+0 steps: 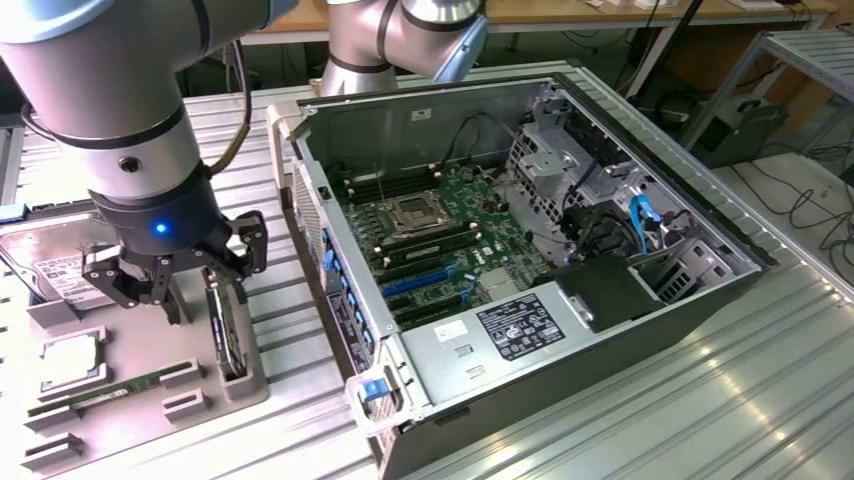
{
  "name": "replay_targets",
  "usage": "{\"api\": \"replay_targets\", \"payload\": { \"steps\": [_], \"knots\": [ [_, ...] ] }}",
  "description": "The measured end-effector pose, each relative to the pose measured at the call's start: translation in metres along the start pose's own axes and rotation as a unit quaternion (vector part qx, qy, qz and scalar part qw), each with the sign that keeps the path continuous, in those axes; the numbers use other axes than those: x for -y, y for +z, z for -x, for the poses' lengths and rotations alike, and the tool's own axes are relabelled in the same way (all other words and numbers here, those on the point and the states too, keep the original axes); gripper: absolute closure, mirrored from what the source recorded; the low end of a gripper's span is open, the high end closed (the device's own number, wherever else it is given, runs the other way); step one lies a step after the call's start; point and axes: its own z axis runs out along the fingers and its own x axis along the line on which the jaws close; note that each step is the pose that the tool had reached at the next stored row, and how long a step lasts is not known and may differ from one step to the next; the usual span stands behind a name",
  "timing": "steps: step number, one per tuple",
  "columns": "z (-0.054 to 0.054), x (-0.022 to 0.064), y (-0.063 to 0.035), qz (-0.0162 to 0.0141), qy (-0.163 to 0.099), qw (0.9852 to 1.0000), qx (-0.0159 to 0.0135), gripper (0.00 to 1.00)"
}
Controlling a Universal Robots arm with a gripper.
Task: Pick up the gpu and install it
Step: 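Pick up the gpu and move the gpu toward the slot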
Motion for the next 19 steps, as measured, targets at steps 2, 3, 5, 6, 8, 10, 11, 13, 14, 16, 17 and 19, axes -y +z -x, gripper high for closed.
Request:
{"api": "replay_targets", "payload": {
  "steps": [2, 3, 5, 6, 8, 10, 11, 13, 14, 16, 17, 19],
  "knots": [
    [0.0, -0.0002, 0.0044, 0.0, -0.001, 1.0, -0.0001, 0.33],
    [0.0, -0.0002, 0.0062, 0.0, -0.001, 1.0, -0.0002, 0.33],
    [0.0, -0.0002, 0.0106, 0.0, -0.001, 1.0, -0.0005, 0.33],
    [0.0, -0.0003, 0.0122, 0.0001, -0.001, 1.0, -0.0004, 0.33],
    [-0.001, -0.0004, 0.0158, 0.0, -0.002, 1.0, -0.0005, 0.33],
    [-0.001, -0.0005, 0.0195, 0.0, -0.002, 1.0, -0.0008, 0.33],
    [0.0, -0.0005, 0.0211, 0.0001, -0.002, 1.0, -0.001, 0.33],
    [0.001, -0.0007, 0.0233, 0.0002, -0.002, 1.0, -0.0012, 0.33],
    [0.002, -0.0008, 0.0243, 0.0002, -0.002, 1.0, -0.0012, 0.33],
    [0.002, -0.0009, 0.0262, 0.0008, -0.002, 1.0, -0.0013, 0.35],
    [0.002, -0.0009, 0.0273, 0.0013, -0.002, 1.0, -0.0015, 0.41],
    [0.002, -0.001, 0.03, 0.0017, -0.002, 1.0, -0.0015, 0.48]
  ]
}}
